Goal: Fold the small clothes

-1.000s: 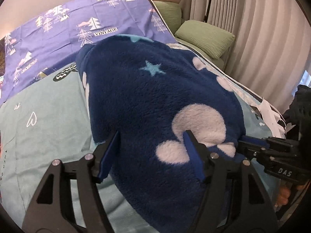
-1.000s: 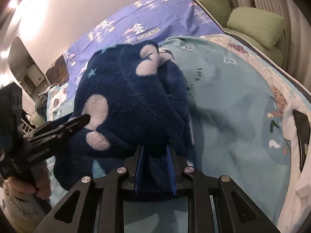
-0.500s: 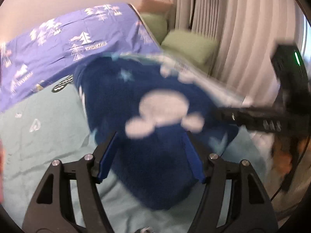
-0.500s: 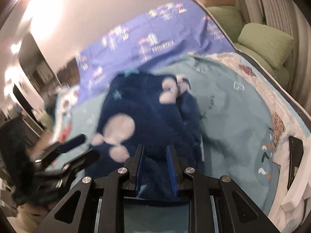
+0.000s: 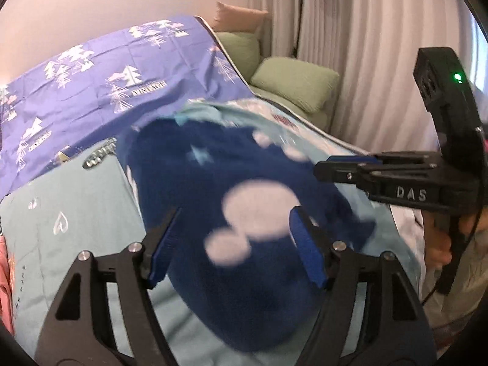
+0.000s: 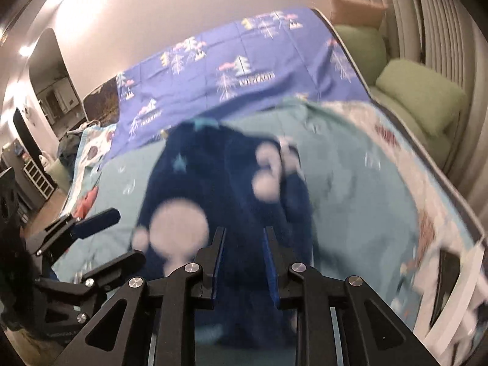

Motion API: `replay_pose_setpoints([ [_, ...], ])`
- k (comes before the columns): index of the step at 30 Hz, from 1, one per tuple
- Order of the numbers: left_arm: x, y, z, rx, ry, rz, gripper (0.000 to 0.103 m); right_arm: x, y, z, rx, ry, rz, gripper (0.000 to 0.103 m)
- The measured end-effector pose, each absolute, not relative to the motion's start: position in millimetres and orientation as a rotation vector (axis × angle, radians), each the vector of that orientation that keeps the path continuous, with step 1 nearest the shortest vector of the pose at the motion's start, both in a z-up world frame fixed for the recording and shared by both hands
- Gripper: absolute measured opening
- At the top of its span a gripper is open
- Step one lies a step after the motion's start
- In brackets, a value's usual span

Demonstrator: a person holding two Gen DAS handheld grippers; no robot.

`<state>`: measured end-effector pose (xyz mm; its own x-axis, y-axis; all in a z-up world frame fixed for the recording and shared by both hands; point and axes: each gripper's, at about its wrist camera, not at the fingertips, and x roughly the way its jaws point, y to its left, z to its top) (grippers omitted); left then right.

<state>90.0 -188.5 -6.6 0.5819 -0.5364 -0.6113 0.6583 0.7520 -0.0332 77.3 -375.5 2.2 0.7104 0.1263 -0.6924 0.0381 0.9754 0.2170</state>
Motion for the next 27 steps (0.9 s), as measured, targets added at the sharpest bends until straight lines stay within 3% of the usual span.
replay_pose_setpoints([
  [4, 144.2, -196.7, -12.3, 0.069, 0.715, -0.722, 0.071, 116.2, -376.9, -4.8, 0.272, 0.8, 0.09, 0.023],
  [8, 195.3, -200.2, -77.3, -0.019, 0.923, -0.721, 0.063, 149.4, -382.3, -68.6, 0.294, 0.937, 0.046, 0.023],
  [10, 190.6, -198.2, -88.7, -0.02, 0.876, -0.751, 0.063, 147.2, -383.2, -80.6, 0.279, 0.912, 0.048, 0.023],
  [16, 171.7, -204.0, -57.2, 0.081, 0.826, -0.726, 0.063, 143.1, -373.5, -47.2, 0.231, 0.935, 0.053, 0.025],
  [21, 195.6, -194.3, -15.5, 0.038, 0.741, -0.722, 0.063, 168.4, -373.5, -2.9, 0.183, 0.839, 0.065, 0.027],
  [27, 271.0, -209.6, -40.6, 0.026, 0.896, -0.589, 0.063, 238.5, -390.7, -44.3, 0.326, 0.977, 0.046, 0.028],
])
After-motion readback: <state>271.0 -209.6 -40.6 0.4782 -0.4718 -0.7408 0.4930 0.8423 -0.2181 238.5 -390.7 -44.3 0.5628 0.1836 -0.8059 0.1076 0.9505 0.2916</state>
